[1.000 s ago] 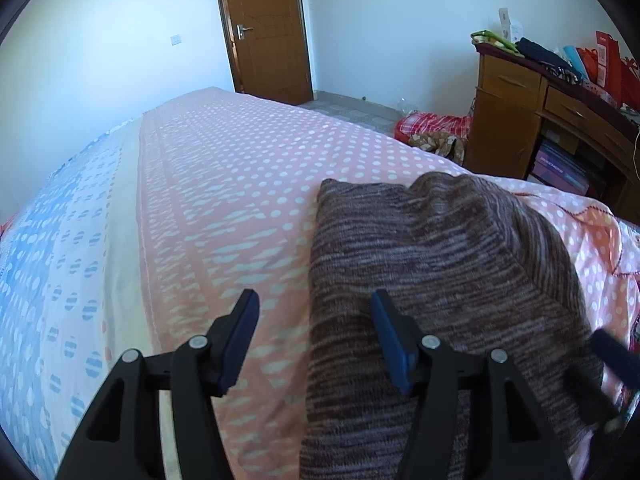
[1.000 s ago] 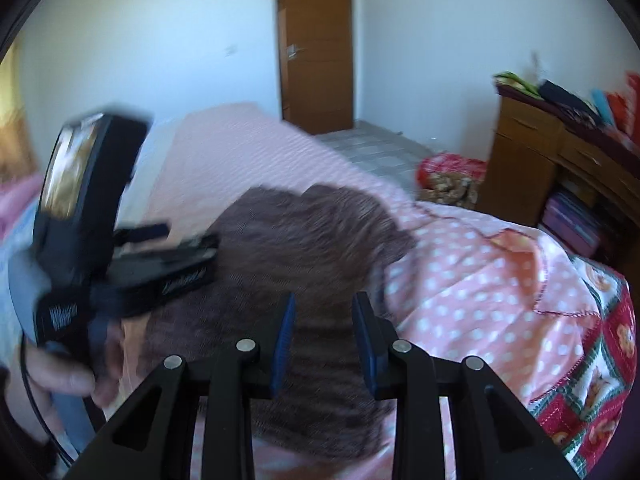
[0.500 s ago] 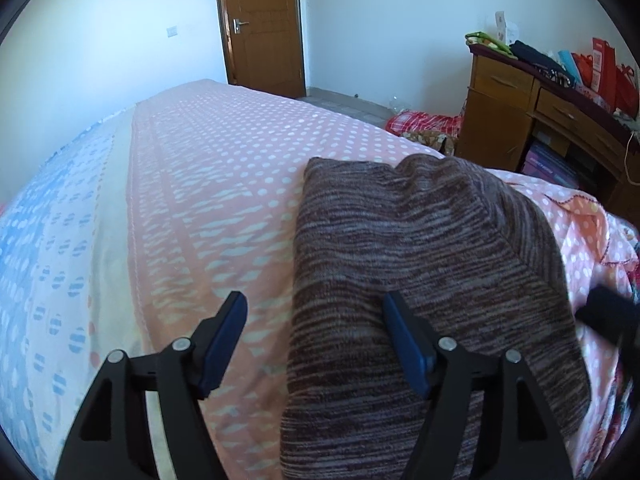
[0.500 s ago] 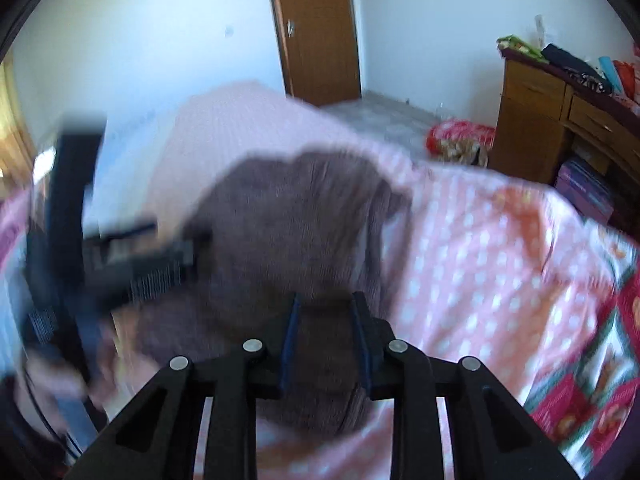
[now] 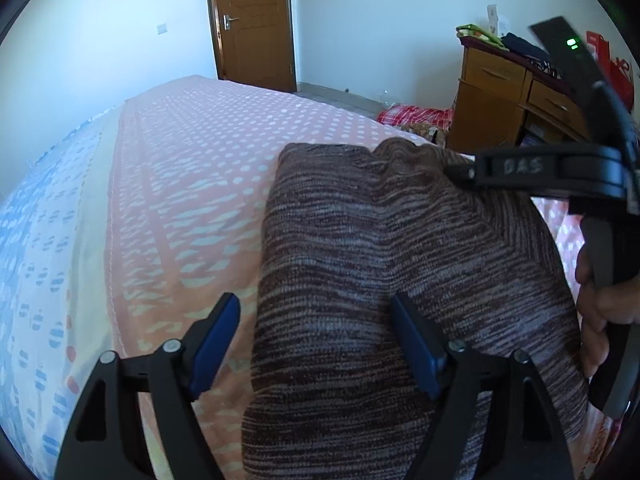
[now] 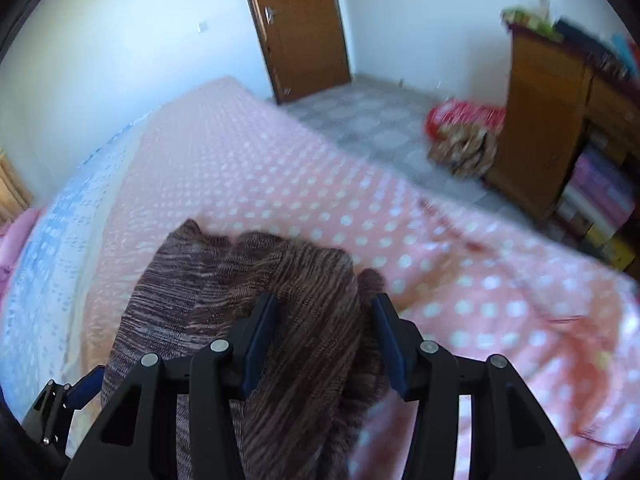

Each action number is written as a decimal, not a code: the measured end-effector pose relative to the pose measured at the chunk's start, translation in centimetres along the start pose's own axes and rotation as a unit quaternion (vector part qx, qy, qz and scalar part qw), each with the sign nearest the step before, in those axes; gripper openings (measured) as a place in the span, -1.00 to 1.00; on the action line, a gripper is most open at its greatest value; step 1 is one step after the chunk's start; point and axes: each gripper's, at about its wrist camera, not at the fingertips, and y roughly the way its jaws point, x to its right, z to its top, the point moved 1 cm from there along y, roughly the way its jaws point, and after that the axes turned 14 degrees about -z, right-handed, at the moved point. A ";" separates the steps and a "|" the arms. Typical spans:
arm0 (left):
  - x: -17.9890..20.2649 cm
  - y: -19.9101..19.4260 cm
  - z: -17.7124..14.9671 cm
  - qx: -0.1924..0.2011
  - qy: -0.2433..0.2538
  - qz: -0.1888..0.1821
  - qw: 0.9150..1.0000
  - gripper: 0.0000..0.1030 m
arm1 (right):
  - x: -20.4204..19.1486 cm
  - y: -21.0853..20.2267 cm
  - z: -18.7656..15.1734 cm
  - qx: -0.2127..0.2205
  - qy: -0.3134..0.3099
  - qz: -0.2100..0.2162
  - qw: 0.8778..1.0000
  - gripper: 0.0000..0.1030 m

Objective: Fold small clothes

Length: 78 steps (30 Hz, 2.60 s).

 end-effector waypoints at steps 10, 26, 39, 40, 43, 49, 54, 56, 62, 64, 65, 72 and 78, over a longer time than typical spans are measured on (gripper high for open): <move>0.3 0.7 0.2 0.003 0.004 0.025 1.000 0.71 | 0.8 1.2 -0.5 0.030 -0.003 -0.067 0.997 -0.85; 0.8 -3.7 -1.1 0.004 0.024 0.034 0.999 0.73 | 2.3 -11.5 -6.7 0.129 0.062 -0.052 0.988 0.16; -1.0 -13.5 -4.2 0.071 0.020 0.046 0.996 1.00 | -0.9 -20.6 -12.8 0.170 0.039 -0.072 0.982 0.16; -1.2 -14.1 -4.3 0.076 0.016 0.047 0.996 1.00 | -1.3 -21.3 -13.2 0.173 0.037 -0.071 0.982 0.16; -1.5 -16.2 -4.6 0.092 0.001 0.044 0.995 1.00 | -1.8 -23.1 -14.3 0.178 0.031 -0.072 0.981 0.16; -1.0 -19.4 -5.2 0.100 -0.014 0.047 0.994 1.00 | -1.8 -26.0 -15.7 0.181 0.007 -0.070 0.981 0.16; -0.2 -21.7 -6.0 0.112 -0.018 0.052 0.992 1.00 | -0.4 -29.6 -17.0 0.206 -0.005 -0.082 0.975 0.18; 0.3 -22.5 -6.4 0.117 -0.019 0.052 0.992 1.00 | 0.1 -31.0 -17.6 0.222 0.004 -0.074 0.972 0.34; 2.0 -24.6 -7.1 0.135 -0.007 0.070 0.988 1.00 | -0.5 -32.0 -18.0 0.246 0.011 -0.041 0.968 0.45; 2.4 -25.2 -7.1 0.141 -0.002 0.076 0.987 1.00 | -0.8 -32.2 -18.0 0.249 0.009 -0.031 0.968 0.45; 2.7 -25.4 -7.0 0.143 0.001 0.078 0.987 1.00 | -0.8 -32.4 -18.0 0.253 0.008 -0.030 0.967 0.45; 3.5 -26.2 -7.2 0.162 -0.001 0.097 0.982 1.00 | -0.1 -34.1 -18.5 0.284 0.013 -0.042 0.958 0.45; 3.9 -26.5 -7.2 0.172 -0.013 0.100 0.980 1.00 | 0.9 -33.8 -18.5 0.276 0.028 -0.034 0.960 0.46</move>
